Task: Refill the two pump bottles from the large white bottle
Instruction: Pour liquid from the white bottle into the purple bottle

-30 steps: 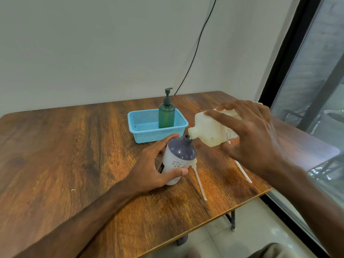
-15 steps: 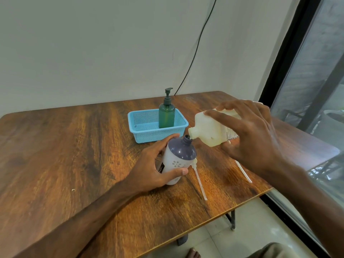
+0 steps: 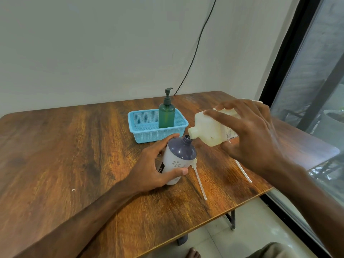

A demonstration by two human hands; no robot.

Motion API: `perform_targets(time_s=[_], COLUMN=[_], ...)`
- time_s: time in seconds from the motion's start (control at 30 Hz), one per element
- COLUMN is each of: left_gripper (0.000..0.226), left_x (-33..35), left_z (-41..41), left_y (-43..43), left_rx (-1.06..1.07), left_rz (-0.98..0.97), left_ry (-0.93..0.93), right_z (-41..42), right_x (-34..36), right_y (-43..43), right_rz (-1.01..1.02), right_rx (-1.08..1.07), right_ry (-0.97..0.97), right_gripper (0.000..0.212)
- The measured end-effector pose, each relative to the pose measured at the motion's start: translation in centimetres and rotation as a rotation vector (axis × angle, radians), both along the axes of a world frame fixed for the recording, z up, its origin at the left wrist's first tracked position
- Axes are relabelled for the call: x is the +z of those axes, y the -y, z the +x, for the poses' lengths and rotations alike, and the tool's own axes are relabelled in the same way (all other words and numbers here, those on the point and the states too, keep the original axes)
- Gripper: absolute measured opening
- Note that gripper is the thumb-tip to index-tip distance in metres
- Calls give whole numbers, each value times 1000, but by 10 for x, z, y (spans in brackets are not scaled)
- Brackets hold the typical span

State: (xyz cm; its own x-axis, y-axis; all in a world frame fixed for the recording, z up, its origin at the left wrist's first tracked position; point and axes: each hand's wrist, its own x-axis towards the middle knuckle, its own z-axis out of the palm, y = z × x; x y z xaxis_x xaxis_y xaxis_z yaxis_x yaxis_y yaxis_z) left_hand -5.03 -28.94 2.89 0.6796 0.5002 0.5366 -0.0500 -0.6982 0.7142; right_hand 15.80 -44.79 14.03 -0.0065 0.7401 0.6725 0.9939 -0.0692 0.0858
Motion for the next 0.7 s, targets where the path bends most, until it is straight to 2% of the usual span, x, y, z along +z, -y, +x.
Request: perform_targets(time_s=[0.7], left_gripper=[94], left_x=[0], left_z=[-2], left_y=[1], left_rx=[-6], left_rz=[-3], left_ry=[2], right_z=[-2], right_x=[1], right_y=[0], right_rz=[-11], right_rx=[-14], right_ry=[16], right_gripper=[86])
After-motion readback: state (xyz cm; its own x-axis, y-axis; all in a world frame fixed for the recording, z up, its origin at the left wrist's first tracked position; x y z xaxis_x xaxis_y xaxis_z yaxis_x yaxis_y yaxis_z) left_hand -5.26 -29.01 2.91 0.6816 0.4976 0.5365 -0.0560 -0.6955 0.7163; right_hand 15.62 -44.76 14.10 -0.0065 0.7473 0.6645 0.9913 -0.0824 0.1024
